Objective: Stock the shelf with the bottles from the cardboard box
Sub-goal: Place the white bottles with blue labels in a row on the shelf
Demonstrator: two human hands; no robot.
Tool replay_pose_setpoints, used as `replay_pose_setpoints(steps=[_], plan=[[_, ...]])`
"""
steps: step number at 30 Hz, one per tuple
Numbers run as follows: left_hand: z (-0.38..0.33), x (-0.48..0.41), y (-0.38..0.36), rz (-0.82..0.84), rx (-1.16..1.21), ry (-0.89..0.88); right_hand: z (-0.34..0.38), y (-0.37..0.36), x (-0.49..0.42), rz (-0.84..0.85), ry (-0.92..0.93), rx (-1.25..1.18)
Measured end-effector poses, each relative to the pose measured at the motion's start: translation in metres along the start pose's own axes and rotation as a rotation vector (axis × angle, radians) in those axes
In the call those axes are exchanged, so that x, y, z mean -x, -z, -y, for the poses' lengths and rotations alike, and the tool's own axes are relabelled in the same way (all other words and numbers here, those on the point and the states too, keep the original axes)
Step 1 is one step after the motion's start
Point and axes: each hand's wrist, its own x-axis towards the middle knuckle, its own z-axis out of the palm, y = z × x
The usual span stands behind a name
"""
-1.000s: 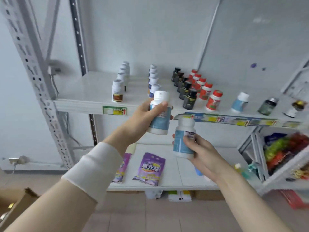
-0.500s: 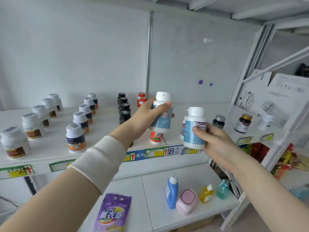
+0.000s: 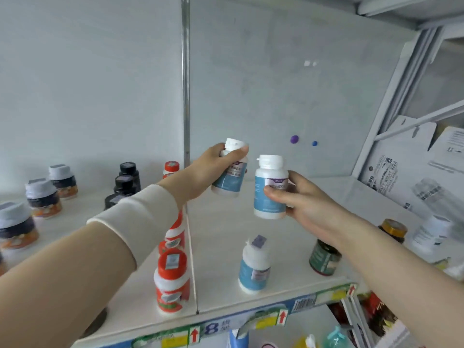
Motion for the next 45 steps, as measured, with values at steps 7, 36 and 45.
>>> replay_pose_setpoints(steps=[7,36,45], plan=[[0.033,-0.074,-0.002,-0.148,-0.193,0.113,-0.019,0.030,-0.087,0.124,-0.026,0.264],[0.124,-0.177,0.058,-0.092,-0.752,0.341,-0.101,-0.041,-0.232,0.198,-0.081,0.553],[0.113,-0.174,0.059,-0.072,-0.788,0.353,-0.095,-0.033,-0.228,0.220,-0.091,0.566]])
